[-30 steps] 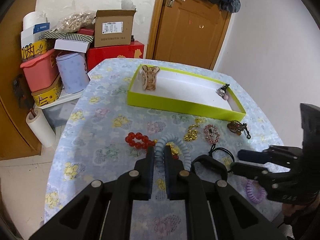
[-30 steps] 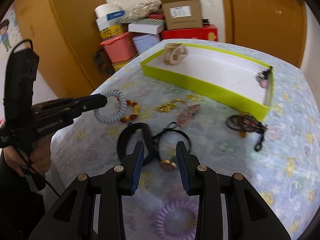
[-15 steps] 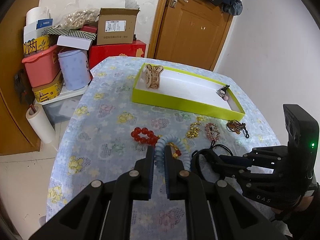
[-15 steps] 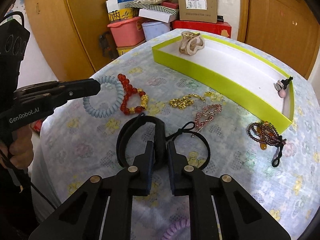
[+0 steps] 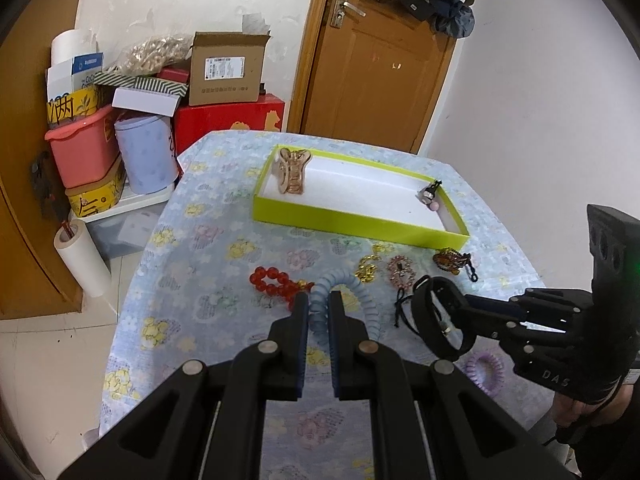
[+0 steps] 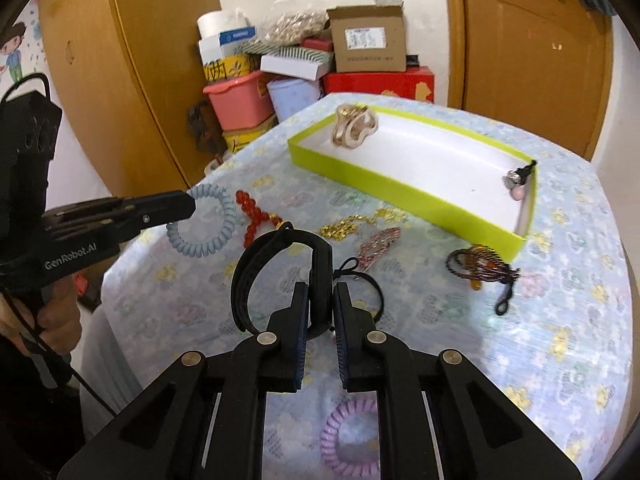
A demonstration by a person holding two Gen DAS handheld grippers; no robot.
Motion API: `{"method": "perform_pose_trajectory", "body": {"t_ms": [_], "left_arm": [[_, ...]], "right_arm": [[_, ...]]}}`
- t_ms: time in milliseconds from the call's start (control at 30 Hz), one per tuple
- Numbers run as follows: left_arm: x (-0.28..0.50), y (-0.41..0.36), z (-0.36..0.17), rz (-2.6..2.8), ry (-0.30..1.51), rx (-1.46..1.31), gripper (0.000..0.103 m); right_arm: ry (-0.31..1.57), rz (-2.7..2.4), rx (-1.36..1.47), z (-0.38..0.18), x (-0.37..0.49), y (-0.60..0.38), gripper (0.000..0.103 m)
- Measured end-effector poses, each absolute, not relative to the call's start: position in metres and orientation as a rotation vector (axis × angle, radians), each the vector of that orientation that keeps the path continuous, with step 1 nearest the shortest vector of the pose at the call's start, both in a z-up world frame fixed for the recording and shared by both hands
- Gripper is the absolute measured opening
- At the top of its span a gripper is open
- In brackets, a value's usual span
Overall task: Organize jewelry
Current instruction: 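Carry the blue hair tie and watch band into the tray and release both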
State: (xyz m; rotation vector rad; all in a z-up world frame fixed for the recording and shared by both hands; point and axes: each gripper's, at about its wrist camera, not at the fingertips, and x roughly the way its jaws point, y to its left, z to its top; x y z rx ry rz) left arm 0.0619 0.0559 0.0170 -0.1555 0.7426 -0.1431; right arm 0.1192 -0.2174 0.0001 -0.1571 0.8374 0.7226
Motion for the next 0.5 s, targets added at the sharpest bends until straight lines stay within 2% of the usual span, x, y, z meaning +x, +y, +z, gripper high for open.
{"method": "perform_pose_trajectory", "body": {"t_ms": [500], "left_arm": [[0.099,0.042,0.027,-0.157,0.737,-0.142,0.01]], "right_arm": [[0.801,0.614,-0.087,0.019,0.145,-0.256,0.013]]}}
